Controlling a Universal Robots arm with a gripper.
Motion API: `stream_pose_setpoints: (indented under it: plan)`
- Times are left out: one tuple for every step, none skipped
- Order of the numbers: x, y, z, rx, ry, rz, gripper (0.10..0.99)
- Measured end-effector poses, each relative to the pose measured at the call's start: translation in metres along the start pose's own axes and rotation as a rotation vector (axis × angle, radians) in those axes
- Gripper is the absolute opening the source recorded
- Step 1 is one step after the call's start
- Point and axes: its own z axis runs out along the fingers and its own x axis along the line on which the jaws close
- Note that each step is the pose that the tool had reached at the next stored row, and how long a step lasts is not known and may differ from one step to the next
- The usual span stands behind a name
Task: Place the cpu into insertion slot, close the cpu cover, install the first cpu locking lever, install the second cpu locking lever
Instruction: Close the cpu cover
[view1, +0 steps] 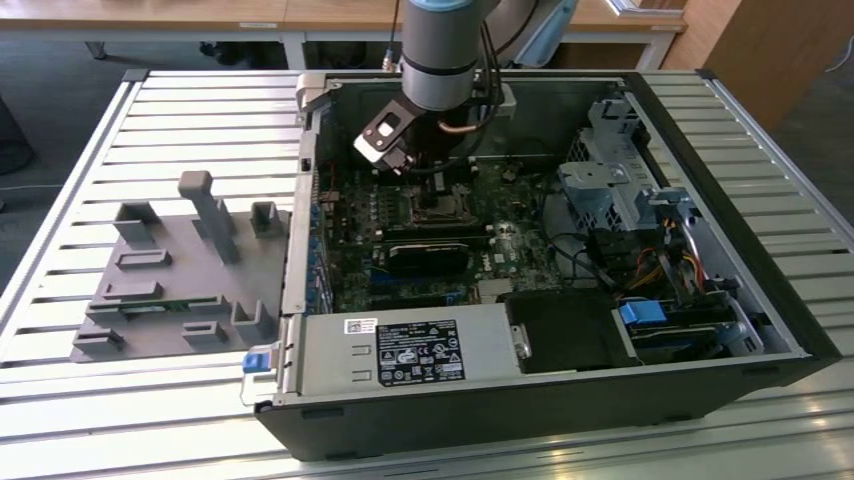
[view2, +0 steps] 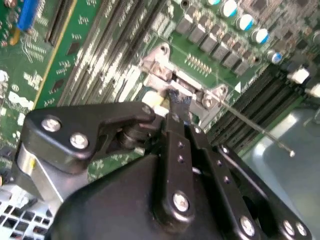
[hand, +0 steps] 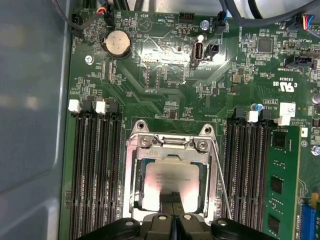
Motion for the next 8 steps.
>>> stream_pose_setpoints:
  plan:
    - [0.0001, 0.0011, -0.0005, 0.001, -0.0017, 0.0, 0.106]
    - [-0.0002, 0.0015, -0.0007, 0.001, -0.0014, 0.0, 0.106]
    - [-0.0005, 0.0013, -0.001, 0.001, -0.001, 0.0, 0.106]
    - [-0.0003, 0.0014, -0.0018, -0.001, 0.0015, -0.001, 0.106]
    - [0.0006, 0.002, -0.0033, -0.004, 0.0053, -0.001, 0.106]
    - [0.0006, 0.002, -0.0062, -0.003, 0.0052, -0.001, 0.106]
    - [0.0005, 0.002, -0.0096, -0.003, 0.0043, -0.001, 0.106]
    - [0.0005, 0.0019, -0.012, -0.002, 0.0039, -0.001, 0.106]
